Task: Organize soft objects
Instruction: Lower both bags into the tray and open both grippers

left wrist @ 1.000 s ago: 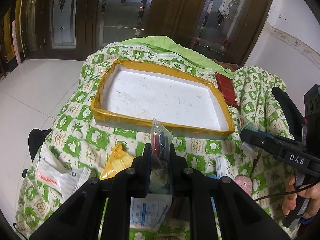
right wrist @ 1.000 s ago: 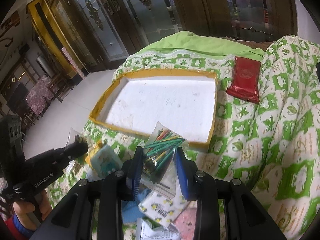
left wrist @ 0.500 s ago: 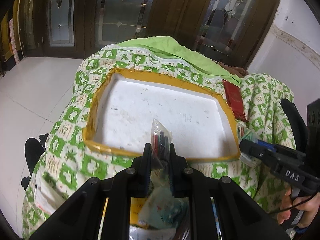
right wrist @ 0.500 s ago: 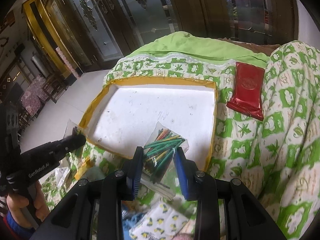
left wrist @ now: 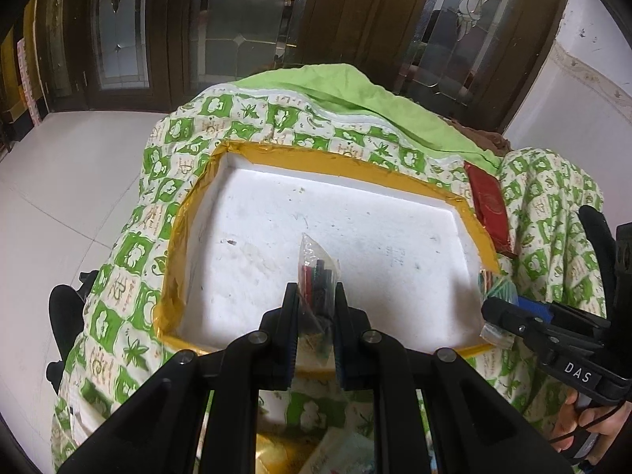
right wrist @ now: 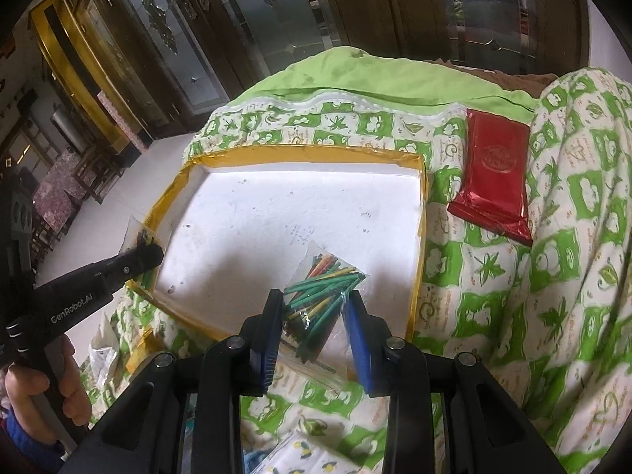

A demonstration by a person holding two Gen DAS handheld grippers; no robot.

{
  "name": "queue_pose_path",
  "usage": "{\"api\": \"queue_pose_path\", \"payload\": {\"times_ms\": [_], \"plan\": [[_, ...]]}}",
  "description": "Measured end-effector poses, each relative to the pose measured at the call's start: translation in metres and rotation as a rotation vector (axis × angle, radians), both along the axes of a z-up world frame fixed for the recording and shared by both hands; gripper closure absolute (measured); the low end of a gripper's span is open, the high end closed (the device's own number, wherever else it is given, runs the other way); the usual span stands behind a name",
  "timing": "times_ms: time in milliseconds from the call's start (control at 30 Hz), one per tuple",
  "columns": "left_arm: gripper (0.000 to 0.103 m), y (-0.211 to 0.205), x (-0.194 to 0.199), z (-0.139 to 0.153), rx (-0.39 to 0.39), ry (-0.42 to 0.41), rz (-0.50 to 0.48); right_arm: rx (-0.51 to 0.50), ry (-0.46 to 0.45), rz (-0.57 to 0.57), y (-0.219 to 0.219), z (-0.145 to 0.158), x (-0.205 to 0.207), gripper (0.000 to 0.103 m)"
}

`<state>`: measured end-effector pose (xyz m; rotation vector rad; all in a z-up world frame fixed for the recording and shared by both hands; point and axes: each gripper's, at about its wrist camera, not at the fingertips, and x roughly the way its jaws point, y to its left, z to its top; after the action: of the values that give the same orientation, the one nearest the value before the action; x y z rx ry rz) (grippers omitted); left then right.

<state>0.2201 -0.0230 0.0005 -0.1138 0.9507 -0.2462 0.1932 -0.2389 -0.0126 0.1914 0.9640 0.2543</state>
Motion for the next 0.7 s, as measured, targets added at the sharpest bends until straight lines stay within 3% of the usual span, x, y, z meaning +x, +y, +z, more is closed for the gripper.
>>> {"api": "queue_pose_path", "payload": {"times_ms": [700], "plan": [[0.089, 0.013, 0.033, -0.042, 0.066, 0.086, 0.045, -0.097, 0.085, 0.058, 0.018, -0.036, 0.031, 0.069]]}}
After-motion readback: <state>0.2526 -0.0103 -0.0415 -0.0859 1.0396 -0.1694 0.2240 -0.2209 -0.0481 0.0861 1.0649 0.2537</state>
